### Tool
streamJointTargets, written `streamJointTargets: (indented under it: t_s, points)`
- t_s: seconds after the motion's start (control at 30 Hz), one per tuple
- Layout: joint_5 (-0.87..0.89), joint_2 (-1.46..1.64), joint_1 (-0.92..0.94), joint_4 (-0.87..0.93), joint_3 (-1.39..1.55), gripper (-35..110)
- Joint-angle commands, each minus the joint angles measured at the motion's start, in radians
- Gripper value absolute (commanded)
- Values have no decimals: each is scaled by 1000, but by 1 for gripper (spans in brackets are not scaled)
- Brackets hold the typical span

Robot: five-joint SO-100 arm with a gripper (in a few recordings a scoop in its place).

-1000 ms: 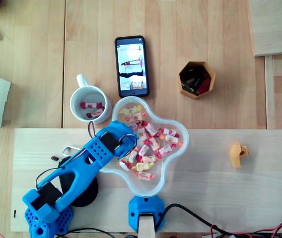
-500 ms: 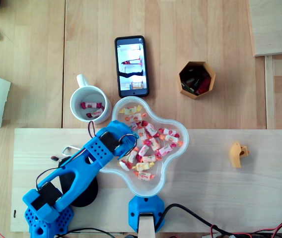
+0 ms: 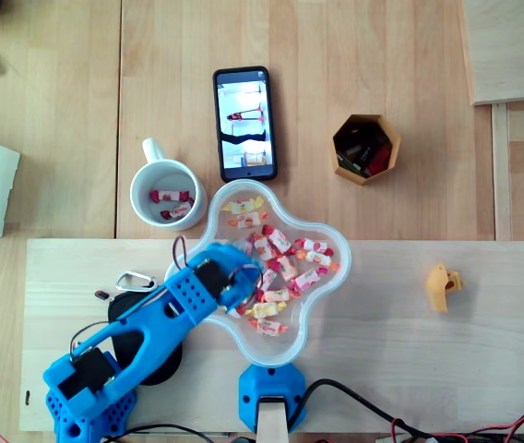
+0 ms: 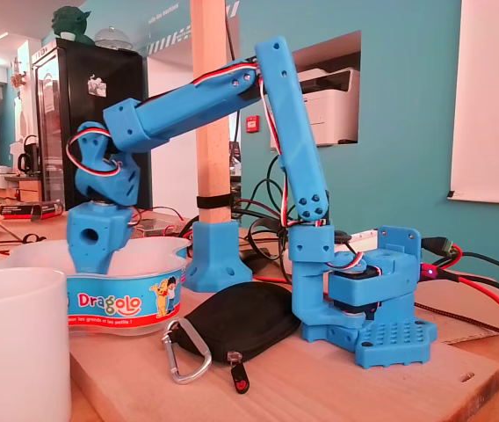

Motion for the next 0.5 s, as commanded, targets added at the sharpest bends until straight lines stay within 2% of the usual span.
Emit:
streamJointTargets:
  t_s: [0.0, 0.47]
  points:
    - [-2, 118, 26, 64, -15, -3]
    - [14, 175, 28, 107, -14, -1]
